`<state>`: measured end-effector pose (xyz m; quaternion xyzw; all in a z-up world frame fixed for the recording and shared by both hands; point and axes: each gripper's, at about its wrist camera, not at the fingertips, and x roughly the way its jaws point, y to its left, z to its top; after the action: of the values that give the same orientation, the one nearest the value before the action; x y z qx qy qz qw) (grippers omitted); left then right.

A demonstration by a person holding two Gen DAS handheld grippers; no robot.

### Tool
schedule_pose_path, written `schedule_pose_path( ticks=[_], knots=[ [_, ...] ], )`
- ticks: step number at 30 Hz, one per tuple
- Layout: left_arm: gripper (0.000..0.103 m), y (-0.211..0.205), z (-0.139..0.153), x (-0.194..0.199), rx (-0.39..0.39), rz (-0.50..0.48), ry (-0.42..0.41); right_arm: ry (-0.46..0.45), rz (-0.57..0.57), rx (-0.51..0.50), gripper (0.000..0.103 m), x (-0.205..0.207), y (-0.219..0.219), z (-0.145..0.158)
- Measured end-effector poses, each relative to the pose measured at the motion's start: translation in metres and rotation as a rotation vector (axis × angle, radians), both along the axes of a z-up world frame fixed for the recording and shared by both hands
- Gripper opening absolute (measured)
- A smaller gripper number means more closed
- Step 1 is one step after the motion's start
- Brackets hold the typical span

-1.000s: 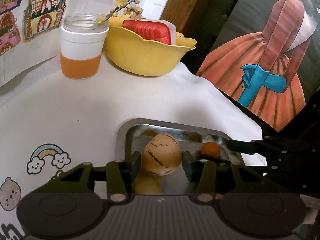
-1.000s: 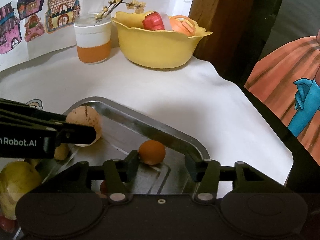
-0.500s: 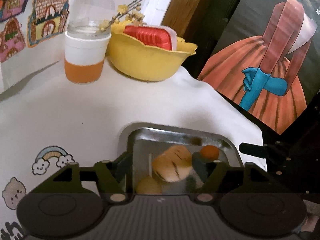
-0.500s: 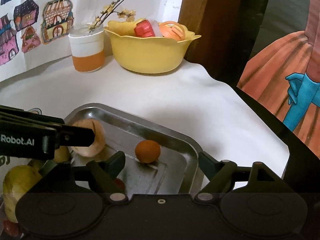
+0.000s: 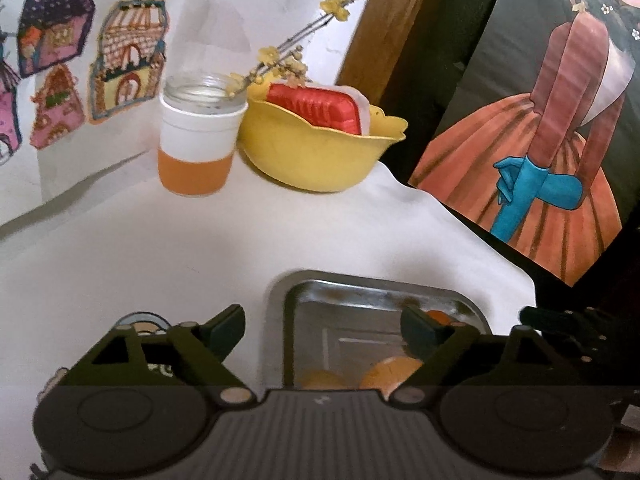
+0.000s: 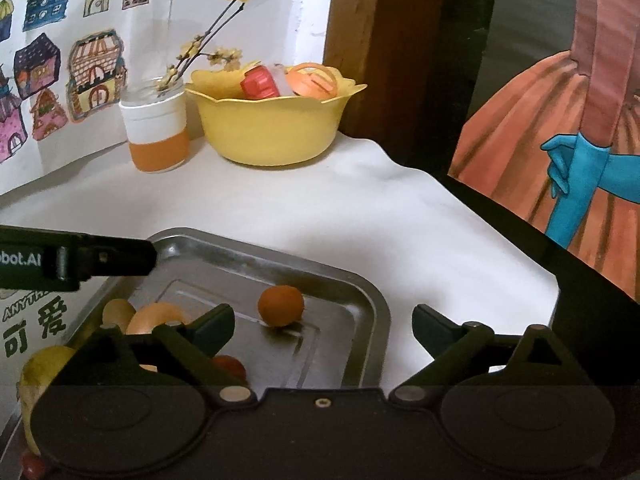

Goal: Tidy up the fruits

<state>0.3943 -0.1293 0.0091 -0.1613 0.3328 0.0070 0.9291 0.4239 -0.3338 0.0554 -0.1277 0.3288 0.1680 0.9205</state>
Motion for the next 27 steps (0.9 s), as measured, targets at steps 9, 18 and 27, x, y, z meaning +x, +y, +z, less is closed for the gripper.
schedule_pose_path(
  ticks=[9, 18, 27],
  knots=[
    [0.099, 0.008, 0.008, -0.010, 0.051, 0.032, -0.043, -0.028, -0.048, 0.040, 0.097, -0.012, -0.004, 0.011],
    [0.102, 0.011, 0.014, -0.022, 0.075, 0.043, -0.064, -0.048, -0.066, 0.060, 0.100, -0.030, -0.004, 0.023],
    [0.102, 0.012, 0.020, -0.037, 0.090, 0.036, -0.074, -0.057, -0.085, 0.072, 0.102, -0.051, -0.008, 0.032]
  ],
)
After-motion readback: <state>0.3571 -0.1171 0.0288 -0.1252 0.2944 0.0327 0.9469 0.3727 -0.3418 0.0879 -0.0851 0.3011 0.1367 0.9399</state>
